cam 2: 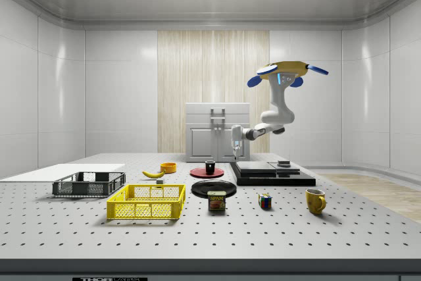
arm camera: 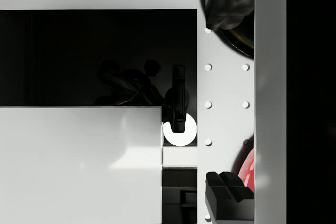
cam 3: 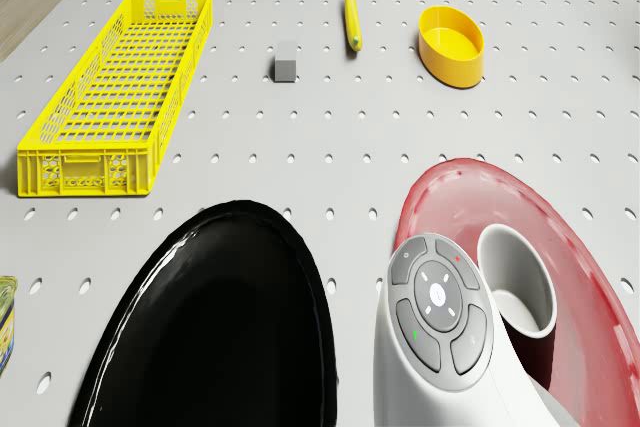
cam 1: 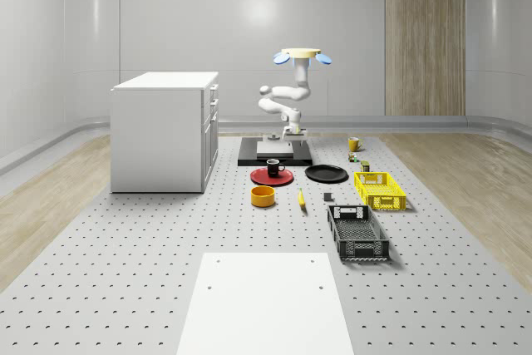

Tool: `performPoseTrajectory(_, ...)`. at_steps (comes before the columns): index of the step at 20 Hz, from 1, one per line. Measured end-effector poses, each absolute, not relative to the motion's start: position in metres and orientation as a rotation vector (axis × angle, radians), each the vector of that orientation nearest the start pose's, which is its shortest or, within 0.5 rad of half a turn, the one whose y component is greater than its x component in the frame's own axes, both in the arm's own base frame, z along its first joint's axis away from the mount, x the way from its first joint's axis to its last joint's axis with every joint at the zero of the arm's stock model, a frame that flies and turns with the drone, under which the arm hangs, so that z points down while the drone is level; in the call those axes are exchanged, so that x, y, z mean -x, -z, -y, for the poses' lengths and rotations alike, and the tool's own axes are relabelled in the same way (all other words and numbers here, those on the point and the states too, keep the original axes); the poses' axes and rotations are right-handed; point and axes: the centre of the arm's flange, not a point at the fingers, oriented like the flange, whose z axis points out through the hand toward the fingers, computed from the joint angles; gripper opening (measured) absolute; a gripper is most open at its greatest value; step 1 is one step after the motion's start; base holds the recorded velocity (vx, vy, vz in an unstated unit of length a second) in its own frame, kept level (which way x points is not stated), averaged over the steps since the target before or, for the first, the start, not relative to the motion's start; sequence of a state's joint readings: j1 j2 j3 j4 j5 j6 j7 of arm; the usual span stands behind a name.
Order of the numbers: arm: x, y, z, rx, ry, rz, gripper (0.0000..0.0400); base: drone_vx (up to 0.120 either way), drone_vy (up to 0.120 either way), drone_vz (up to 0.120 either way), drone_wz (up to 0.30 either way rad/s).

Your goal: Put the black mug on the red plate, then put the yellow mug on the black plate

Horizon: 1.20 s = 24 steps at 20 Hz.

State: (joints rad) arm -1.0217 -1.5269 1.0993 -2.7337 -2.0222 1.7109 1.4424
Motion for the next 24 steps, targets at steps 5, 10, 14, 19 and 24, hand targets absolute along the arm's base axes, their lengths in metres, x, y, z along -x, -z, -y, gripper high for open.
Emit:
performPoseTrajectory(5,-0.3108,-0.5807,-0.082,-0.001,-0.786,0.002,0.04,-0.12,0.12,0.0,0.0)
performPoseTrajectory(10,-0.3108,-0.5807,-0.082,-0.001,-0.786,0.002,0.04,-0.12,0.12,0.0,0.0)
performPoseTrajectory(14,-0.3108,-0.5807,-0.082,-0.001,-0.786,0.002,0.04,-0.12,0.12,0.0,0.0)
performPoseTrajectory(19,-0.3108,-0.5807,-0.082,-0.001,-0.786,0.002,0.04,-0.12,0.12,0.0,0.0)
performPoseTrajectory(24,-0.3108,-0.5807,-0.082,-0.001,-0.786,0.002,0.04,-0.12,0.12,0.0,0.0)
